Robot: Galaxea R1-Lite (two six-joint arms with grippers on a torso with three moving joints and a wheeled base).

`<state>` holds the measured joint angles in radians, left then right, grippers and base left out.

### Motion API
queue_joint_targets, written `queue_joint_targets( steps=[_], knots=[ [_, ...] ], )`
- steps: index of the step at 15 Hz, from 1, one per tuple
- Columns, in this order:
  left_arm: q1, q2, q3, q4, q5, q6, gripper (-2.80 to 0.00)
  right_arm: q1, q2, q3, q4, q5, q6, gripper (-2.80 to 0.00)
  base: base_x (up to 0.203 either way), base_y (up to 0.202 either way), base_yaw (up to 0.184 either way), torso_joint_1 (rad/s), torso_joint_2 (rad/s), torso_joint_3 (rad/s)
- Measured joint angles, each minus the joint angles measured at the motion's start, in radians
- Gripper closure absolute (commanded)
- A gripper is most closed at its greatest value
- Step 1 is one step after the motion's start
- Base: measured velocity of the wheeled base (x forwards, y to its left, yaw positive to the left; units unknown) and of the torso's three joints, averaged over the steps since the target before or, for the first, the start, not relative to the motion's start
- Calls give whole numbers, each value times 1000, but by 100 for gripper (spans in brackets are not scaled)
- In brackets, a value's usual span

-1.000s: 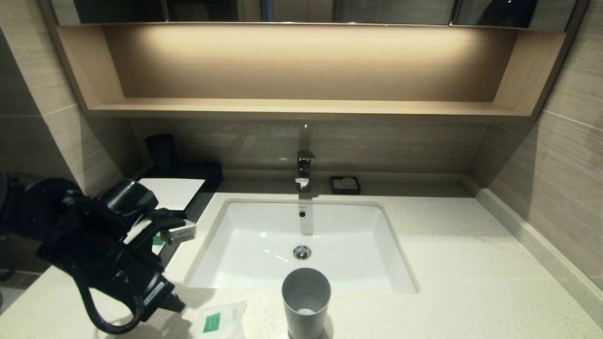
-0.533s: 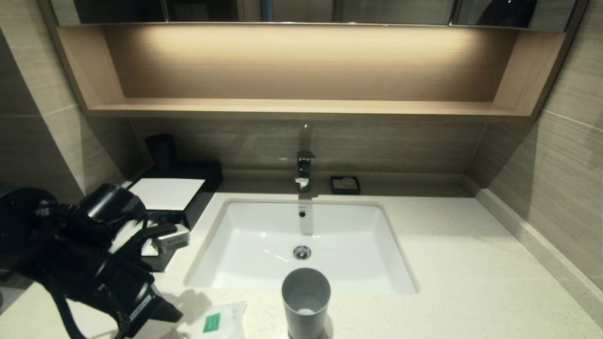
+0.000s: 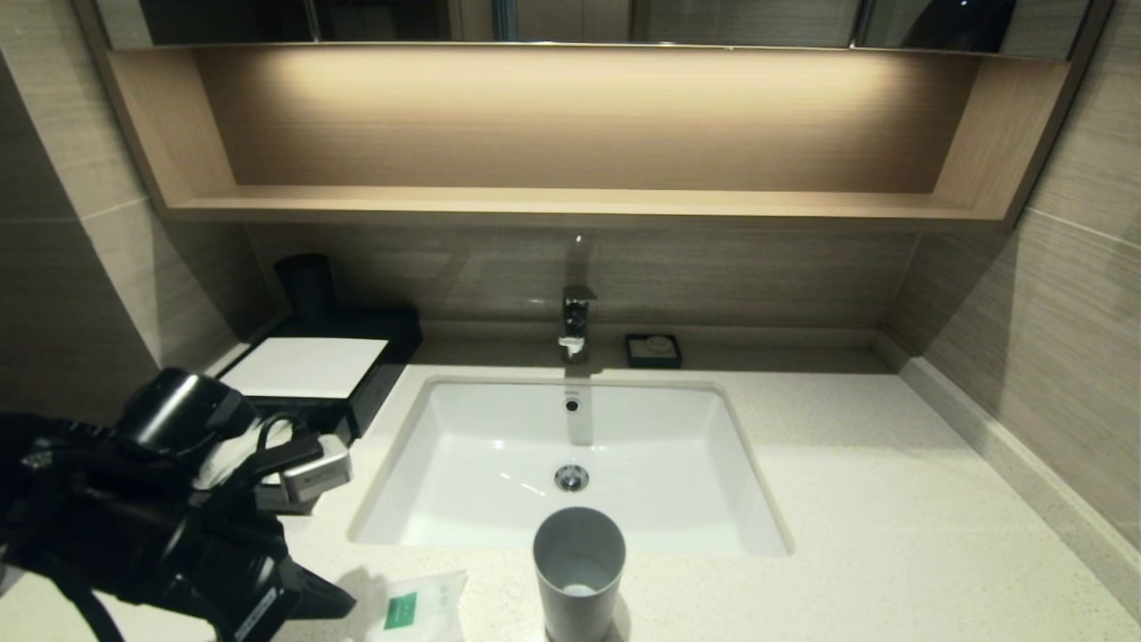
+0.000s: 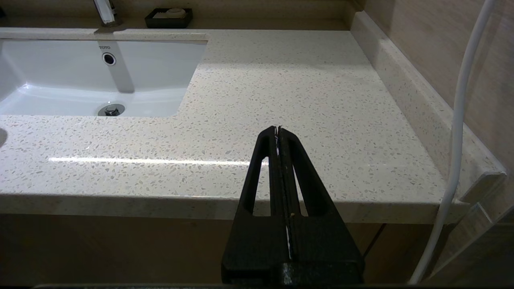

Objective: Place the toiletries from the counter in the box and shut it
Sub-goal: Pick up the bathroom toiletry

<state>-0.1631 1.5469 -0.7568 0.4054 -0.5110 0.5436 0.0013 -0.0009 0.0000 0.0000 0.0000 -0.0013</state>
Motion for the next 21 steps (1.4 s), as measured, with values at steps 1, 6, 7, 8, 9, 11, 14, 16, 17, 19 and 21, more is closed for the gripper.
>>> queue_joint_targets(
  steps=[1, 6, 7, 8, 9, 11, 14, 16, 17, 19, 21],
  knots=[
    [-3, -3, 9, -1, -3, -1, 0, 0, 0, 0, 0, 0, 0, 0, 0, 0, 0, 0, 0, 0],
    [-15, -12, 23, -2, -16, -2, 0, 0, 0, 0, 0, 0, -1, 0, 0, 0, 0, 0, 0, 0],
    [-19, -12, 23, -3, -16, -3, 0, 0, 0, 0, 0, 0, 0, 0, 0, 0, 0, 0, 0, 0],
    [-21, -11, 23, -3, -16, -3, 0, 0, 0, 0, 0, 0, -1, 0, 0, 0, 0, 0, 0, 0],
    [-22, -11, 25, -2, -16, -3, 0, 0, 0, 0, 0, 0, 0, 0, 0, 0, 0, 0, 0, 0],
    [-27, -9, 29, -3, -16, -2, 0, 0, 0, 0, 0, 0, 0, 0, 0, 0, 0, 0, 0, 0],
    [-30, -3, 29, -3, -15, -2, 0, 0, 0, 0, 0, 0, 0, 0, 0, 0, 0, 0, 0, 0],
    [-29, 8, 23, -4, -11, -3, 0, 0, 0, 0, 0, 0, 0, 0, 0, 0, 0, 0, 0, 0],
    [-28, 14, 20, -5, -10, -4, 0, 0, 0, 0, 0, 0, 0, 0, 0, 0, 0, 0, 0, 0],
    [-28, 27, 14, -12, -9, -5, 0, 0, 0, 0, 0, 0, 0, 0, 0, 0, 0, 0, 0, 0],
    [-28, 43, 7, -26, -9, -5, 0, 0, 0, 0, 0, 0, 0, 0, 0, 0, 0, 0, 0, 0]
  ],
)
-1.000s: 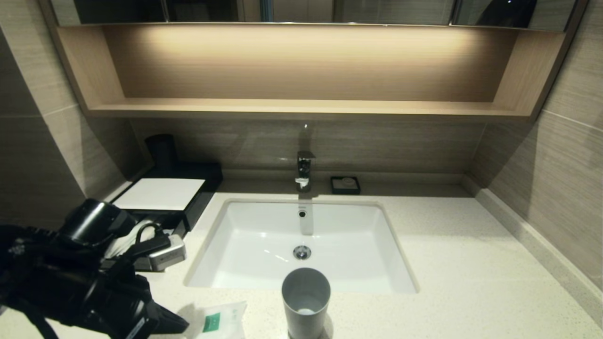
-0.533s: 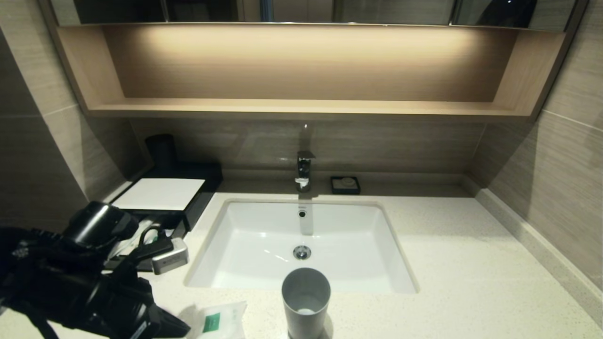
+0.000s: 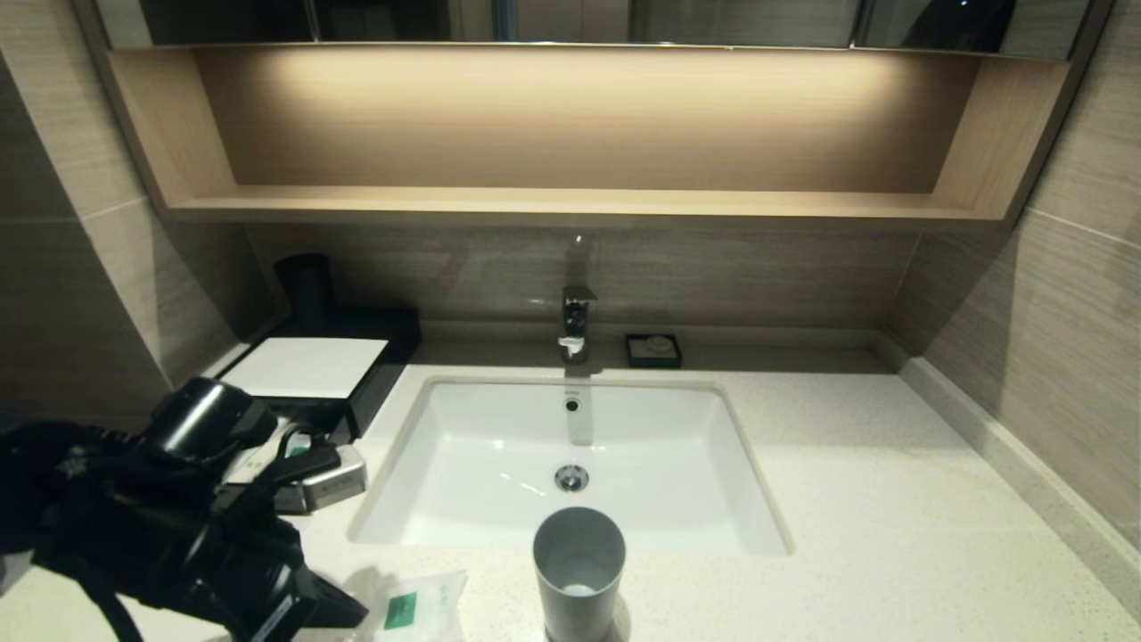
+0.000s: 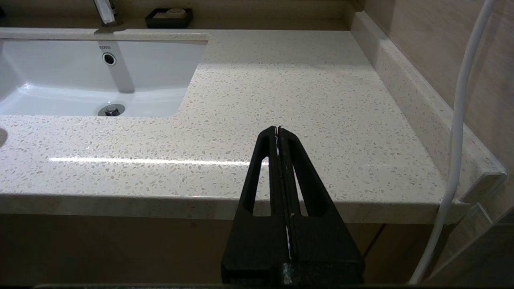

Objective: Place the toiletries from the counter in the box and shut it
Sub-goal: Pick up the bathroom toiletry

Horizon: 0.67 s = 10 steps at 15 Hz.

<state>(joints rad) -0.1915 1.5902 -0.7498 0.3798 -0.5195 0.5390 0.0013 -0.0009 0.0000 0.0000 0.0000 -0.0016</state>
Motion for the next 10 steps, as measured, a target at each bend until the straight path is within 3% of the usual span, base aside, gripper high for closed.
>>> queue_joint_targets(
  steps=[10],
  knots=[
    [0, 97, -13, -107, 4, 10, 0, 0, 0, 0, 0, 0, 0, 0, 0, 0, 0, 0, 0, 0]
  ],
)
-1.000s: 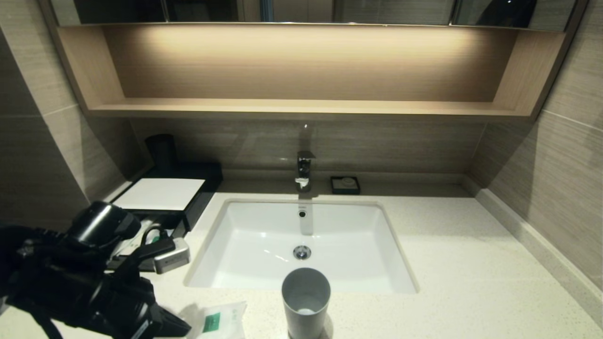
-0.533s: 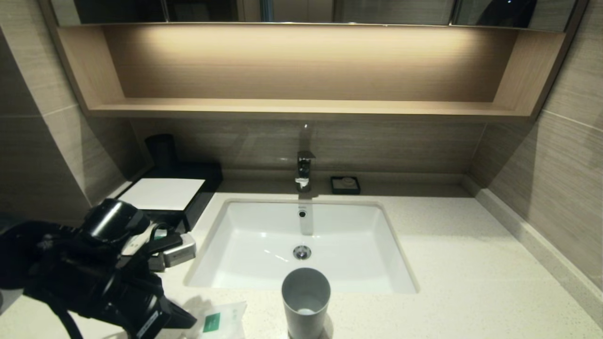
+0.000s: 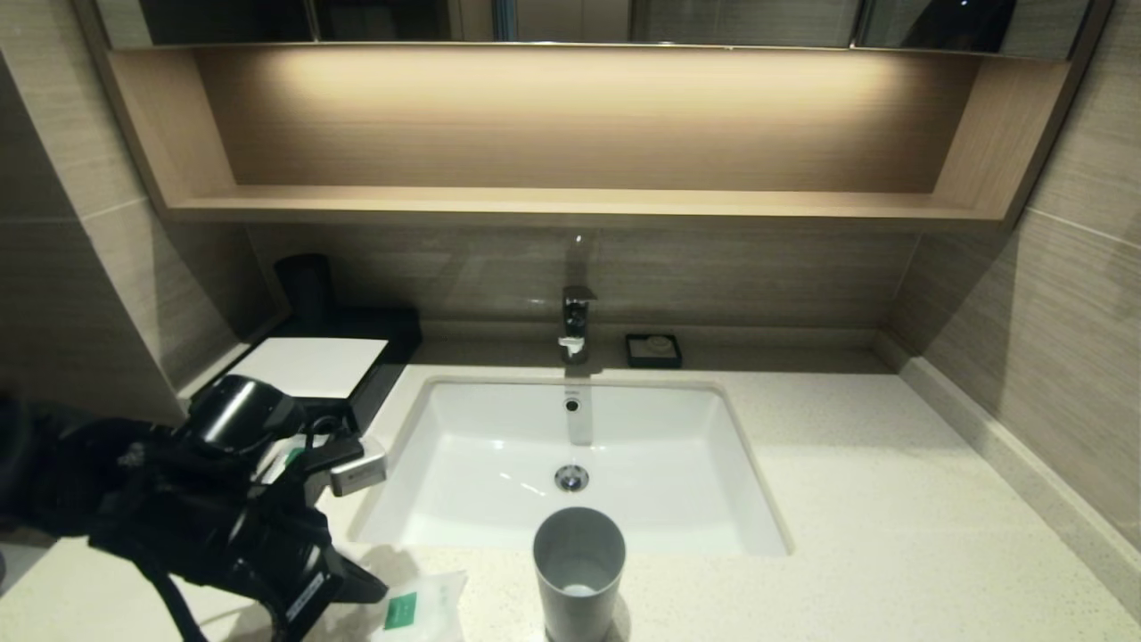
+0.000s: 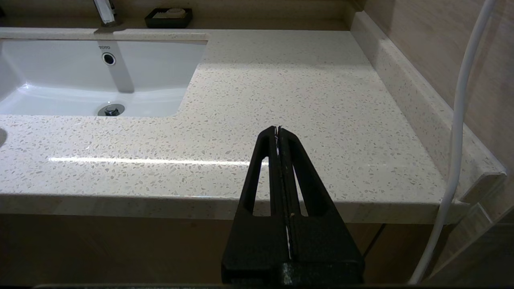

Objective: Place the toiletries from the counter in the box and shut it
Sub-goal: Pick up the bathroom toiletry

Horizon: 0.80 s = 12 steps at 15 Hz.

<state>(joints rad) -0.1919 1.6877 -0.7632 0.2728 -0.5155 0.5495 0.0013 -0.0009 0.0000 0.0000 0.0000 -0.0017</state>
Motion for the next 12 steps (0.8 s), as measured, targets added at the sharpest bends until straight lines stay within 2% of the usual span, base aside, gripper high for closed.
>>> queue_joint_targets(
  steps=[8, 12],
  knots=[
    [-4, 79, -100, 16, 2, 4, 0, 0, 0, 0, 0, 0, 0, 0, 0, 0, 0, 0, 0, 0],
    [-14, 96, -127, 16, 2, 50, 0, 0, 0, 0, 0, 0, 0, 0, 0, 0, 0, 0, 0, 0]
  ],
)
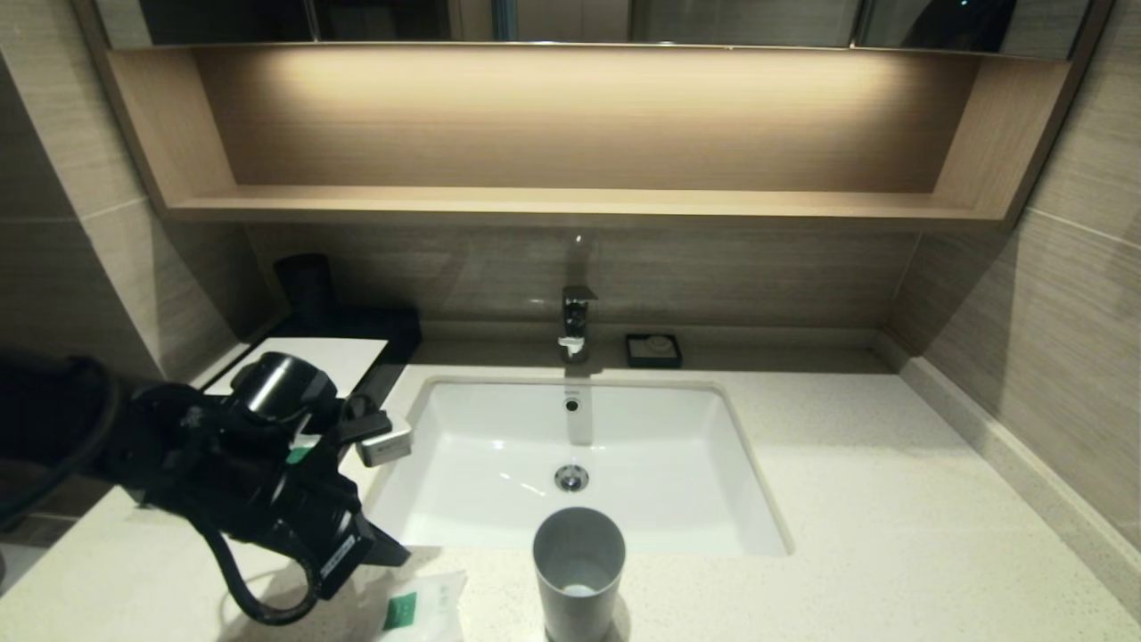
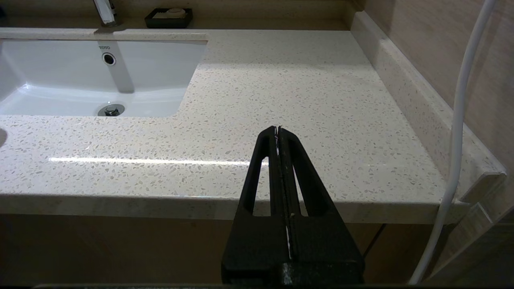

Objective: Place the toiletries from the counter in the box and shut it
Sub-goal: Pick up the bathroom toiletry

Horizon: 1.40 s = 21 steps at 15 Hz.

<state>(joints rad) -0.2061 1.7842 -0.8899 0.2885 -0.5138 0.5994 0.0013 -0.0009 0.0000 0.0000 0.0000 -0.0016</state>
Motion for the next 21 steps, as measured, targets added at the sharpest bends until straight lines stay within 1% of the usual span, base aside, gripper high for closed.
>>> queue_joint_targets(
  steps=[1, 4, 10, 12, 13, 16, 17, 21],
  knots=[
    [-1, 6, -3, 5, 0, 12, 0, 0, 0, 0, 0, 0, 0, 0, 0, 0, 0, 0, 0, 0],
    [-3, 14, -8, 9, 0, 20, 0, 0, 0, 0, 0, 0, 0, 0, 0, 0, 0, 0, 0, 0],
    [-37, 15, -9, 21, 0, 25, 0, 0, 0, 0, 0, 0, 0, 0, 0, 0, 0, 0, 0, 0],
    [-41, 19, -12, 22, 1, 38, 0, 0, 0, 0, 0, 0, 0, 0, 0, 0, 0, 0, 0, 0],
    [-42, 23, -15, 23, 3, 53, 0, 0, 0, 0, 0, 0, 0, 0, 0, 0, 0, 0, 0, 0],
    [-42, 44, -31, 44, 9, 137, 0, 0, 0, 0, 0, 0, 0, 0, 0, 0, 0, 0, 0, 0],
    [-42, 50, -36, 55, 9, 156, 0, 0, 0, 0, 0, 0, 0, 0, 0, 0, 0, 0, 0, 0],
    [-42, 49, -58, 69, 9, 168, 0, 0, 0, 0, 0, 0, 0, 0, 0, 0, 0, 0, 0, 0]
  ],
)
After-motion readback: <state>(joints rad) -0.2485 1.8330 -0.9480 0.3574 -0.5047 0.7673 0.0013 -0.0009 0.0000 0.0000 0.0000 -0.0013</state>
